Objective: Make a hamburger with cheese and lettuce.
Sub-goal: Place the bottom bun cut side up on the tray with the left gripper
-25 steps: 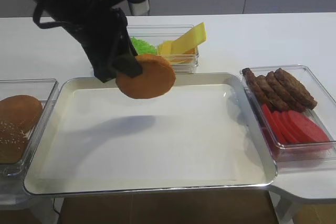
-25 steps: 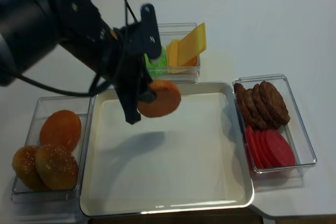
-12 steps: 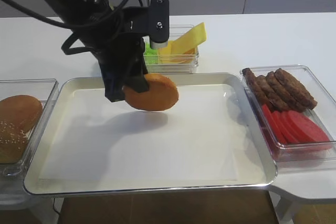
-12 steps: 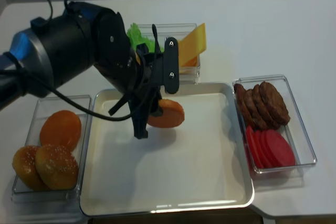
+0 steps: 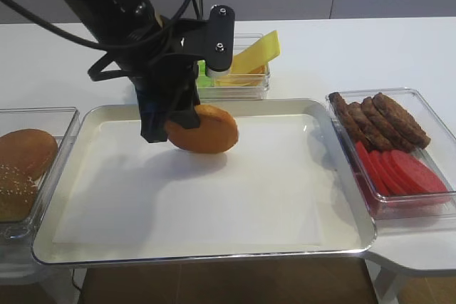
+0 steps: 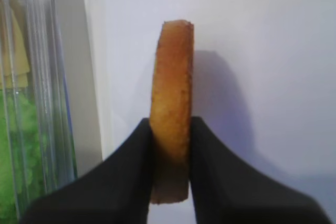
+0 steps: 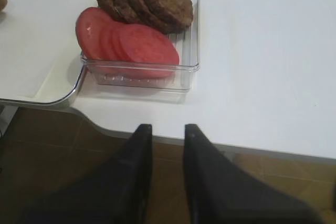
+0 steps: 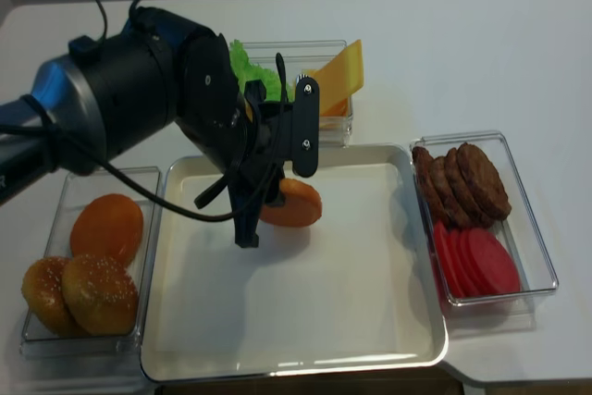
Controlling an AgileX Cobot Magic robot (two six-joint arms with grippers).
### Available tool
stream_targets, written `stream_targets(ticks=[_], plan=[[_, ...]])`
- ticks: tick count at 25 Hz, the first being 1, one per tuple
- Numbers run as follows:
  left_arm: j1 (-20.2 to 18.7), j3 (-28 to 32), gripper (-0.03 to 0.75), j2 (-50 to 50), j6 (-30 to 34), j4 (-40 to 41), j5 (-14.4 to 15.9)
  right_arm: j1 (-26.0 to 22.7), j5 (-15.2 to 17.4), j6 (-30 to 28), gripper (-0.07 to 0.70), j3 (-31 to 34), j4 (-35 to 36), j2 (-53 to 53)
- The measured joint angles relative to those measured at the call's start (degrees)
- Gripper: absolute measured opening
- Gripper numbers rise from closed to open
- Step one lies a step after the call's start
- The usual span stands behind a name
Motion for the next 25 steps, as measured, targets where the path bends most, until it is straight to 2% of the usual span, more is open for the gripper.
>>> stream_targets(ticks=[25], plan=[[-0.08, 0.0, 0.141, 0.0, 0.0, -0.51, -0.51, 0.0, 0.0, 0.0, 0.181, 0.0, -0.44, 0.0]])
